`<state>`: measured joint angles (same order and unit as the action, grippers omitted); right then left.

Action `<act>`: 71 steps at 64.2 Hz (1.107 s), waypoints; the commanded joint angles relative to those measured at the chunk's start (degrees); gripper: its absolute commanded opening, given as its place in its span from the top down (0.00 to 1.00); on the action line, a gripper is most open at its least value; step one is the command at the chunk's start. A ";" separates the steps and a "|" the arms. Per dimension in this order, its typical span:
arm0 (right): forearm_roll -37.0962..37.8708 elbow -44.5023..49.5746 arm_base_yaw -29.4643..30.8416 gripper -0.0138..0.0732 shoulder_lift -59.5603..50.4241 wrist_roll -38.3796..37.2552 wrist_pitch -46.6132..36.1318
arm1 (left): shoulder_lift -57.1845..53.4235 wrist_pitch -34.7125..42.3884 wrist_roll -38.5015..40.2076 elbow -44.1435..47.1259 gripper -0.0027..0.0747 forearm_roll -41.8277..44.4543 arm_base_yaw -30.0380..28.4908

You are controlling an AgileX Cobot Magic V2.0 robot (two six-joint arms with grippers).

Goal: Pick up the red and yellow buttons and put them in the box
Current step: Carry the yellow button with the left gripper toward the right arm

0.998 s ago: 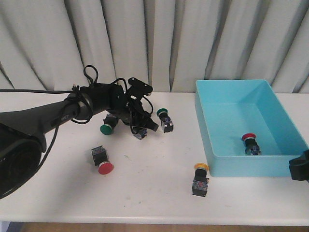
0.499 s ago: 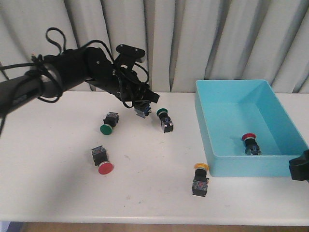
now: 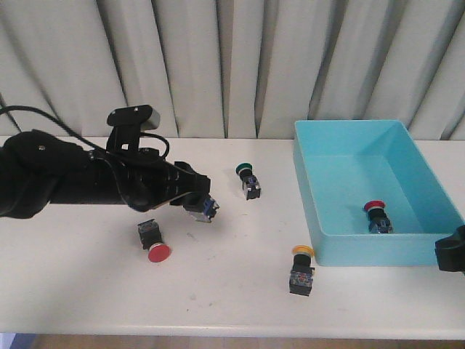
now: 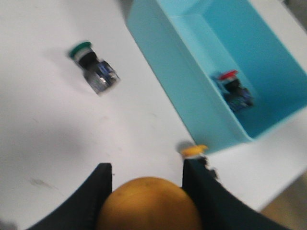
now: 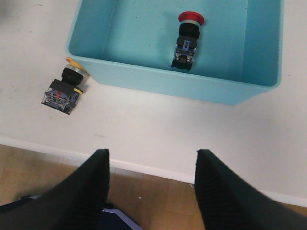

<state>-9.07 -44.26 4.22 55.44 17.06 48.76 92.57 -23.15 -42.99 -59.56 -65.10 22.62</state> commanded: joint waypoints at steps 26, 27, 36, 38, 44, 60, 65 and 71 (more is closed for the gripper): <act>-0.52 -1.58 0.11 0.39 -0.71 0.46 -2.38 | -5.01 -23.49 -22.10 8.22 0.76 -34.40 -0.16; -0.52 -1.58 0.11 0.39 -0.71 0.46 -2.38 | -5.01 -23.49 -22.10 8.22 0.76 -34.40 -0.16; -0.52 -1.58 0.11 0.39 -0.71 0.46 -2.38 | -5.01 -23.08 -22.14 8.01 0.76 -34.40 -0.48; -0.52 -1.58 0.11 0.39 -0.71 0.46 -2.38 | -5.01 -23.08 -22.14 8.01 0.76 -34.40 -0.63; -0.52 -1.58 0.11 0.39 -0.71 0.46 -2.38 | -5.01 -22.98 -22.14 8.01 0.76 -34.40 -1.71; -0.52 -1.58 0.11 0.39 -0.71 0.46 -2.38 | -4.95 -20.85 -21.92 8.01 0.76 -34.40 -2.81; -0.52 -1.58 0.11 0.39 -0.71 0.46 -2.38 | -4.96 -19.83 -21.92 8.01 0.76 -34.40 -2.81; -0.89 -1.58 0.11 0.39 -0.71 0.47 -3.21 | -4.96 -19.39 -21.92 8.01 0.76 -34.40 -2.81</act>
<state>-9.07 -44.26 4.22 55.44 17.06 48.76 89.89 -40.85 -64.83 -50.06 -96.02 19.94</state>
